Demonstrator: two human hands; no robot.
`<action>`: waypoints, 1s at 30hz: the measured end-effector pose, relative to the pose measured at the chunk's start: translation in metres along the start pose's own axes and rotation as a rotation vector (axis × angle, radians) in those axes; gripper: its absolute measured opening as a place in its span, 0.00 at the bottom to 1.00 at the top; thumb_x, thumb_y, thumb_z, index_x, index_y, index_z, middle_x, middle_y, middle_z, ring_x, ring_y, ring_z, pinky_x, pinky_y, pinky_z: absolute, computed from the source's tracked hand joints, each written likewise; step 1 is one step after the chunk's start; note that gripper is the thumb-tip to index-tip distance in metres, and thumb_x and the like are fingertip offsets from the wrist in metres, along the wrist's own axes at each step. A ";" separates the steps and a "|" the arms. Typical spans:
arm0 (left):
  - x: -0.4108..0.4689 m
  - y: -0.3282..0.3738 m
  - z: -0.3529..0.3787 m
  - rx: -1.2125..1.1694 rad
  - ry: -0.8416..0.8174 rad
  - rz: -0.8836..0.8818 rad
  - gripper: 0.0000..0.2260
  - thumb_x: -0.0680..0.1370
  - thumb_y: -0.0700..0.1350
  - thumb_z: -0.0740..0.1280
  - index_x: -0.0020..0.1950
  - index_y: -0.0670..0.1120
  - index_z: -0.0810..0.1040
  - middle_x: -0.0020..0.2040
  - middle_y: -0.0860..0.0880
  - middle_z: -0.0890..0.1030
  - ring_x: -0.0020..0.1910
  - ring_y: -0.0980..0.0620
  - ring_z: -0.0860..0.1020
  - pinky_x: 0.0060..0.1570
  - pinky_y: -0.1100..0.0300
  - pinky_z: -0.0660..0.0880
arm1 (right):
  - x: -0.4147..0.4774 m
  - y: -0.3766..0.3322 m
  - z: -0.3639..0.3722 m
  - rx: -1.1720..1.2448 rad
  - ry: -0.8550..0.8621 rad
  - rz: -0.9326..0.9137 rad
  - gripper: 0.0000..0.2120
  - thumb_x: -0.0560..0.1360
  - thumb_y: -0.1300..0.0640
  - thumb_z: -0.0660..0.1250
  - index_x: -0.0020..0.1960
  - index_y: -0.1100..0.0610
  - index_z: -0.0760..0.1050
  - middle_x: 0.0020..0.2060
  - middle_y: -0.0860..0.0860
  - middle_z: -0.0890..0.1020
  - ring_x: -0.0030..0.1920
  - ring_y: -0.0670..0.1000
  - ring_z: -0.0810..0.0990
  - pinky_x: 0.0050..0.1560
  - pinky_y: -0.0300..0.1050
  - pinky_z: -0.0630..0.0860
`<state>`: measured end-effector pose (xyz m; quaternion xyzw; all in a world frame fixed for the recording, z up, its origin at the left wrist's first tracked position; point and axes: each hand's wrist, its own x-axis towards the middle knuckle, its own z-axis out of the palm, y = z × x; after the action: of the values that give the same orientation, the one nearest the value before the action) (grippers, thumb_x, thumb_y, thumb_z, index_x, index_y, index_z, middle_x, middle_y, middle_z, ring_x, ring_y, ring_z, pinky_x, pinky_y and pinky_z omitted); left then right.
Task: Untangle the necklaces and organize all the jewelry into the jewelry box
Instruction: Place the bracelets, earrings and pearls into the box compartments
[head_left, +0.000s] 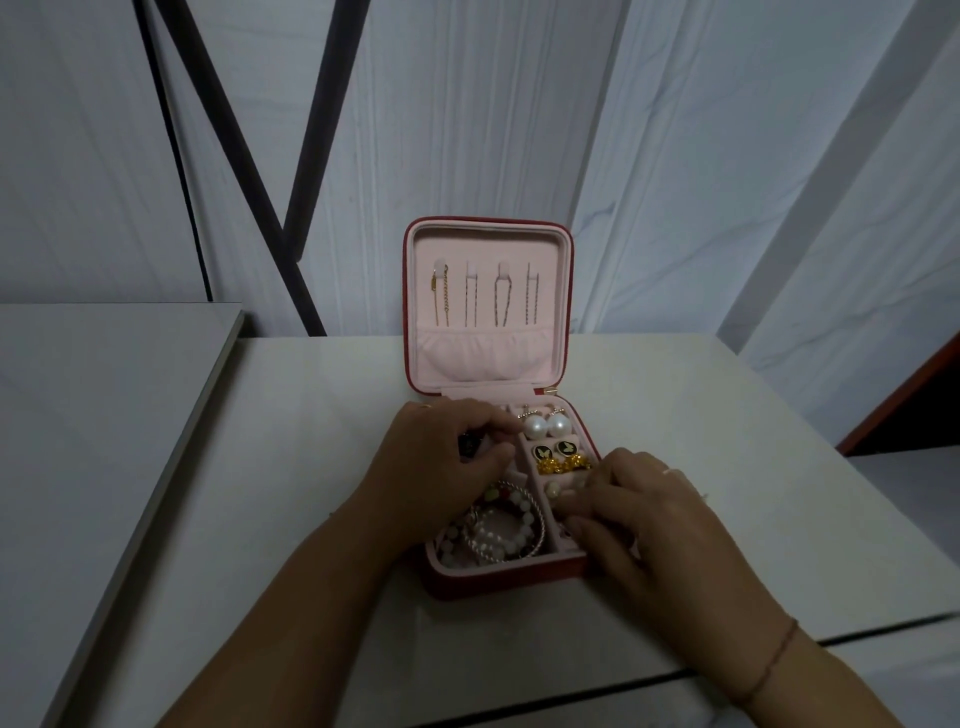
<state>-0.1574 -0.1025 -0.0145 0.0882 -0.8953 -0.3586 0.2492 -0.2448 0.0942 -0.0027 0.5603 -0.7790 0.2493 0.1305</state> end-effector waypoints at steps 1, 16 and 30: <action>0.000 0.000 0.000 -0.006 -0.002 0.000 0.11 0.75 0.50 0.67 0.56 0.56 0.80 0.47 0.60 0.82 0.47 0.64 0.78 0.48 0.72 0.73 | 0.000 0.001 0.001 0.000 -0.007 0.003 0.10 0.73 0.50 0.61 0.44 0.47 0.81 0.39 0.42 0.73 0.41 0.45 0.73 0.37 0.46 0.72; 0.000 -0.001 0.001 0.009 -0.003 -0.013 0.11 0.75 0.48 0.69 0.57 0.56 0.80 0.50 0.58 0.82 0.49 0.63 0.78 0.51 0.65 0.75 | -0.040 0.071 -0.015 0.094 0.121 0.567 0.14 0.67 0.60 0.77 0.48 0.48 0.81 0.42 0.43 0.79 0.46 0.41 0.76 0.45 0.24 0.68; 0.000 -0.003 0.001 0.014 -0.009 -0.015 0.11 0.76 0.47 0.69 0.57 0.57 0.79 0.48 0.60 0.82 0.48 0.64 0.77 0.49 0.70 0.73 | -0.022 0.032 -0.019 0.284 0.171 0.478 0.11 0.74 0.63 0.69 0.40 0.46 0.78 0.35 0.38 0.81 0.38 0.41 0.79 0.39 0.26 0.70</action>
<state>-0.1580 -0.1043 -0.0172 0.0950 -0.8982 -0.3544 0.2419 -0.2691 0.1300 -0.0052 0.3503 -0.8325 0.4258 0.0534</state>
